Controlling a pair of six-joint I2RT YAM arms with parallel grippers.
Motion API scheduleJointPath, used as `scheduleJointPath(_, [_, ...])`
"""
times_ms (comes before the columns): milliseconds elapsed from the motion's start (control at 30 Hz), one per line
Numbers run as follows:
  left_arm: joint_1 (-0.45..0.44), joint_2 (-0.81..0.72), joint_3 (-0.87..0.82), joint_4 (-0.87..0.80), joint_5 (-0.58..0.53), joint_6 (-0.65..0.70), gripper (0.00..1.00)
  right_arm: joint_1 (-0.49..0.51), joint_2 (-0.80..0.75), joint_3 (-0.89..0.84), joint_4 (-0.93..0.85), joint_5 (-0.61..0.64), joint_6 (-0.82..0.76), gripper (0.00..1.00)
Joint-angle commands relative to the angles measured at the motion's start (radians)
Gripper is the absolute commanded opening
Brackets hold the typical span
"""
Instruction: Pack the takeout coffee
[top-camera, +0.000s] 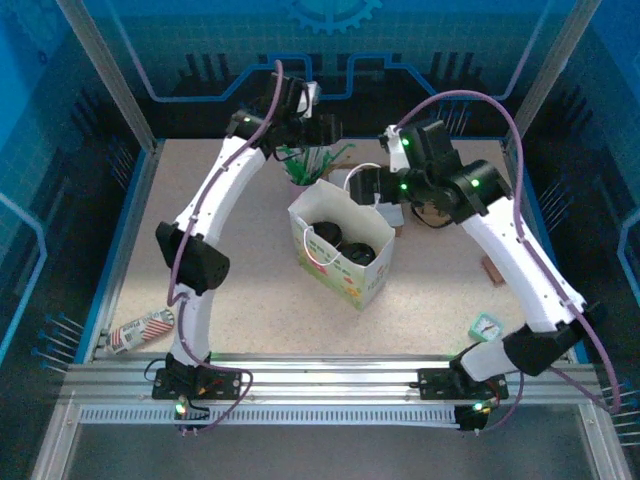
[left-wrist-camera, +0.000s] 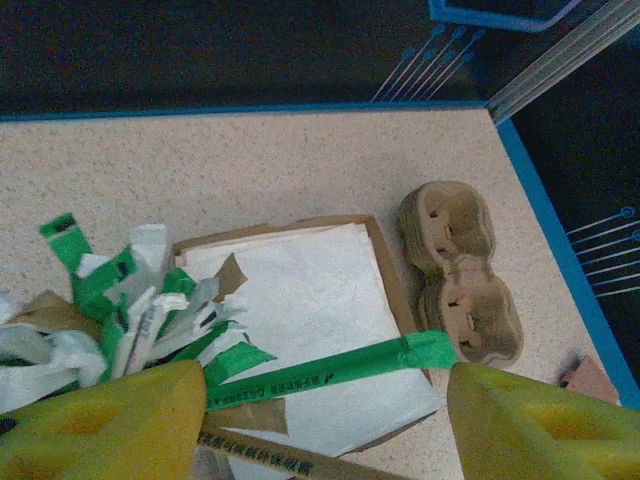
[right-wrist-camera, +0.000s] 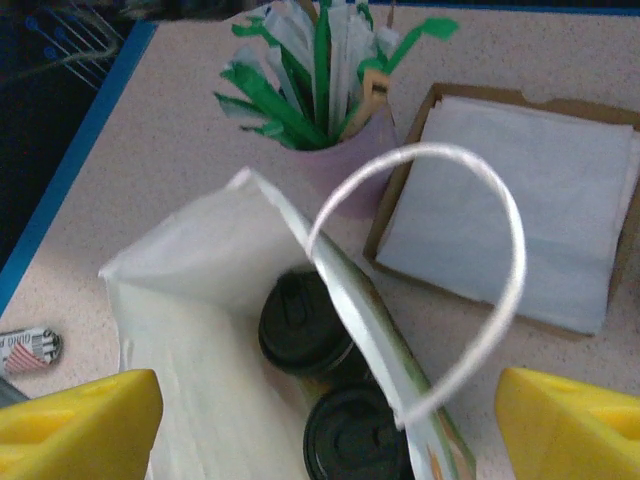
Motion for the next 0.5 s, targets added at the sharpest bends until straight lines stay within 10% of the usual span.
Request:
scheduleJointPath(0, [0.031,-0.125,-0.060,0.079,-0.012,-0.039,0.67,-0.013,0.075,0.098,0.019,0.036,0.009,0.84])
scheduleJointPath(467, [0.037,-0.590,-0.584,0.242,-0.067,-0.071,0.94,-0.025,0.409,0.432,-0.077,0.074,-0.007,0.71])
